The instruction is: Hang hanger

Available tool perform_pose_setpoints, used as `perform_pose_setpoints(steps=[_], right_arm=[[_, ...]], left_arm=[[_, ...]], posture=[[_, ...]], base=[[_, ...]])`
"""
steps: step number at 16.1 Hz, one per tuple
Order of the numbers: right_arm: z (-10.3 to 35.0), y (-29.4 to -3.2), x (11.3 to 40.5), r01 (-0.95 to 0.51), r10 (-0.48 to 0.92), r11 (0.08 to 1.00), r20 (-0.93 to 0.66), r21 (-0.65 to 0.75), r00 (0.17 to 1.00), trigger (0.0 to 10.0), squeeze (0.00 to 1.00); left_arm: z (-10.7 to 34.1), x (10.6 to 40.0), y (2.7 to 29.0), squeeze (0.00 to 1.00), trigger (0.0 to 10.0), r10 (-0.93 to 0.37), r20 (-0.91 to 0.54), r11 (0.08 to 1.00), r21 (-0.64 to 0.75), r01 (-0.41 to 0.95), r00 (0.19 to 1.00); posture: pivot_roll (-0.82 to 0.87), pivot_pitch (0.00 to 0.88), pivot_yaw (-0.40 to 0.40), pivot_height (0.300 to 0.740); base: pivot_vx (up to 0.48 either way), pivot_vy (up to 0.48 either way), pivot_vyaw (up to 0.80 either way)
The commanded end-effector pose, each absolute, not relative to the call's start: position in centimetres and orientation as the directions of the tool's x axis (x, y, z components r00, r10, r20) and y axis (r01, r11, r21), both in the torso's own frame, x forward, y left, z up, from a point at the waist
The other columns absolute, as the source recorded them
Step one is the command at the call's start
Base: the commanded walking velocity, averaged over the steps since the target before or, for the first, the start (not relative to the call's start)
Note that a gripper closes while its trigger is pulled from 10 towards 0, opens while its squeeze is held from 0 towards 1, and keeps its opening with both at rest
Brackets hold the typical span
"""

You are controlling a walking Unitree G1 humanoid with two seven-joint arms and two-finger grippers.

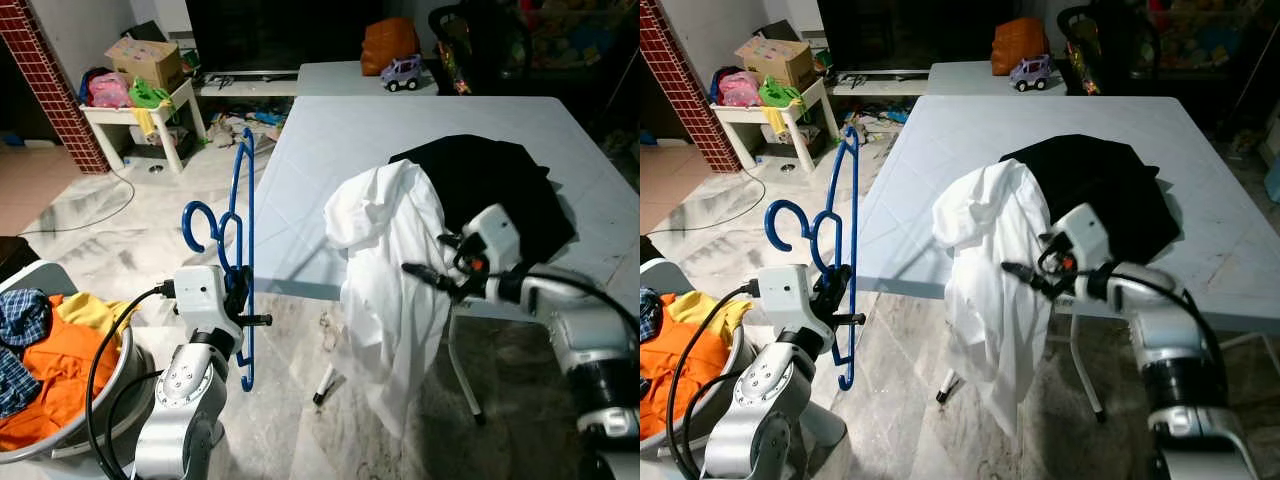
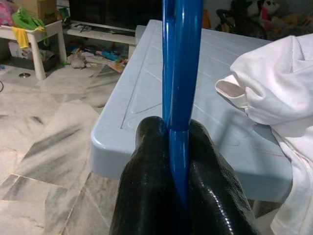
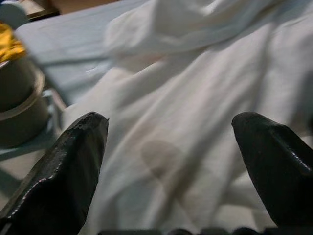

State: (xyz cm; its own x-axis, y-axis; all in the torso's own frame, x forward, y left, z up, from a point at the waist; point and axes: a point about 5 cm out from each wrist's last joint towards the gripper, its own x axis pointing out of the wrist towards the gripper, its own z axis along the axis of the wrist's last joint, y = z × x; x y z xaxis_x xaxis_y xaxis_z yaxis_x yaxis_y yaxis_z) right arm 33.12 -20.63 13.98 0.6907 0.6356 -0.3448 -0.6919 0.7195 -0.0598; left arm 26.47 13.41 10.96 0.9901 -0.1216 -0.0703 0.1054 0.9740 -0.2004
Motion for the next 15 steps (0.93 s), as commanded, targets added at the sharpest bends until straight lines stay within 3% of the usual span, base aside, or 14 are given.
perform_pose_setpoints(steps=[1, 4, 5, 8, 9, 15], right_arm=[[13.8, -19.5, 32.7, -0.722, 0.669, 0.691, -0.348, -0.033, 0.657, 10.0, 1.00], [12.7, -18.0, 32.2, -0.713, 0.667, 0.701, -0.366, 0.014, 0.649, 10.0, 0.99], [12.2, -17.0, 32.2, -0.674, 0.636, 0.737, -0.374, 0.038, 0.675, 10.0, 0.00], [11.8, -15.4, 32.5, -0.601, 0.536, 0.797, -0.390, -0.058, 0.748, 10.0, 0.00], [11.8, -15.2, 32.7, -0.551, 0.489, 0.832, -0.383, -0.066, 0.784, 0.0, 0.00], [11.9, -14.4, 33.6, -0.458, 0.356, 0.845, -0.350, -0.275, 0.867, 0.0, 0.00]], left_arm=[[11.2, 26.6, 13.6, 0.00, 10.0, -0.123, -0.064, 0.975, -0.192, 0.108, 0.990], [11.1, 26.6, 13.6, 0.00, 10.0, -0.119, -0.065, 0.976, -0.193, 0.105, 0.991], [11.2, 26.5, 13.6, 0.00, 10.0, -0.118, -0.066, 0.975, -0.195, 0.104, 0.991], [11.2, 26.4, 13.6, 0.00, 10.0, -0.115, -0.067, 0.975, -0.199, 0.100, 0.991], [11.2, 26.4, 13.5, 0.00, 10.0, -0.115, -0.067, 0.975, -0.200, 0.100, 0.991], [11.1, 26.3, 13.3, 0.00, 10.0, -0.110, -0.068, 0.975, -0.204, 0.094, 0.992]], posture=[[-0.07, 0.000, 0.062, 0.740], [-0.06, 0.000, 0.057, 0.740], [-0.06, 0.000, 0.055, 0.740], [-0.06, 0.000, 0.053, 0.740], [-0.06, 0.000, 0.050, 0.740], [-0.05, 0.000, 0.039, 0.740]], base=[[0.000, 0.000, 0.00], [0.000, 0.000, 0.00], [0.000, 0.000, 0.00], [0.000, 0.000, 0.00], [0.000, 0.000, 0.00], [0.000, 0.000, 0.00]])
